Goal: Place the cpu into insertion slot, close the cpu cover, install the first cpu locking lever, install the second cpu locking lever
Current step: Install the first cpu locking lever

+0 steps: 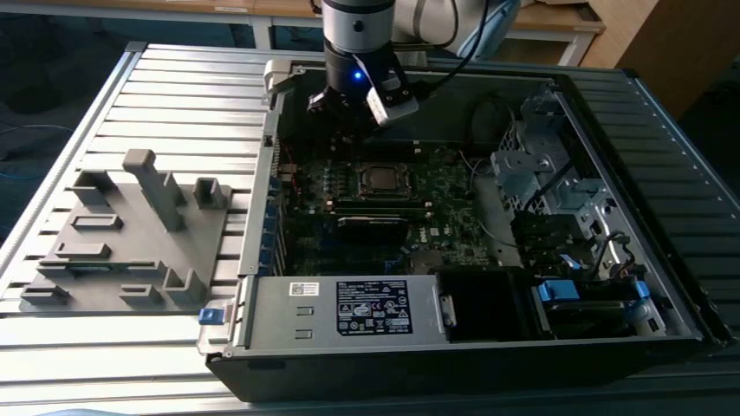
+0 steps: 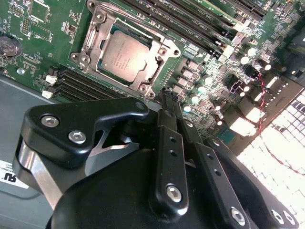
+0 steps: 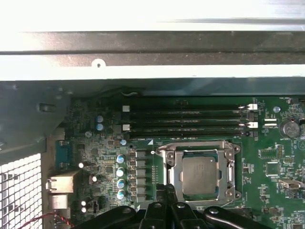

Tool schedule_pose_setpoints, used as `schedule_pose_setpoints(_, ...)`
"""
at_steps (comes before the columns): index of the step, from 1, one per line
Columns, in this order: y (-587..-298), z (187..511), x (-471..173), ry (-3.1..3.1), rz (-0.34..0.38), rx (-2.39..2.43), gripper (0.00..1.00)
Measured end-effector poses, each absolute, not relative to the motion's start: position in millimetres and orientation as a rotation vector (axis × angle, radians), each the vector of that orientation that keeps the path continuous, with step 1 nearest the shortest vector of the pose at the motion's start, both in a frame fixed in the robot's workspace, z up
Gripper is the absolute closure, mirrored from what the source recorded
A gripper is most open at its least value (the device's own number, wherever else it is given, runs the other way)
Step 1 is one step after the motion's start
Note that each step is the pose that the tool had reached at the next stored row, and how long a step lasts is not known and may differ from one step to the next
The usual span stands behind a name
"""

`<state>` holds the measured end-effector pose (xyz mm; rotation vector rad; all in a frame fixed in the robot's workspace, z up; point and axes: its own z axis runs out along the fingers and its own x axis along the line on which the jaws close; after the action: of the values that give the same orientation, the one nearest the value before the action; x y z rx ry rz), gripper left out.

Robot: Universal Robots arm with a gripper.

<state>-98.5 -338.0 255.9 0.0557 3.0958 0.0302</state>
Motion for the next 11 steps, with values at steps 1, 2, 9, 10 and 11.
schedule_pose_setpoints(1,-338.0,255.9,-98.5,3.096,0.03,0.056,0.89)
schedule_pose_setpoints(2,-338.1,256.0,-98.5,3.096,0.03,0.055,0.89)
schedule_pose_setpoints(9,-338.9,255.9,-98.7,3.096,0.068,0.057,0.89)
schedule_pose_setpoints(10,-339.3,256.0,-98.7,3.096,0.083,0.057,0.89)
schedule_pose_setpoints(11,-339.7,256.0,-98.7,3.095,0.1,0.057,0.89)
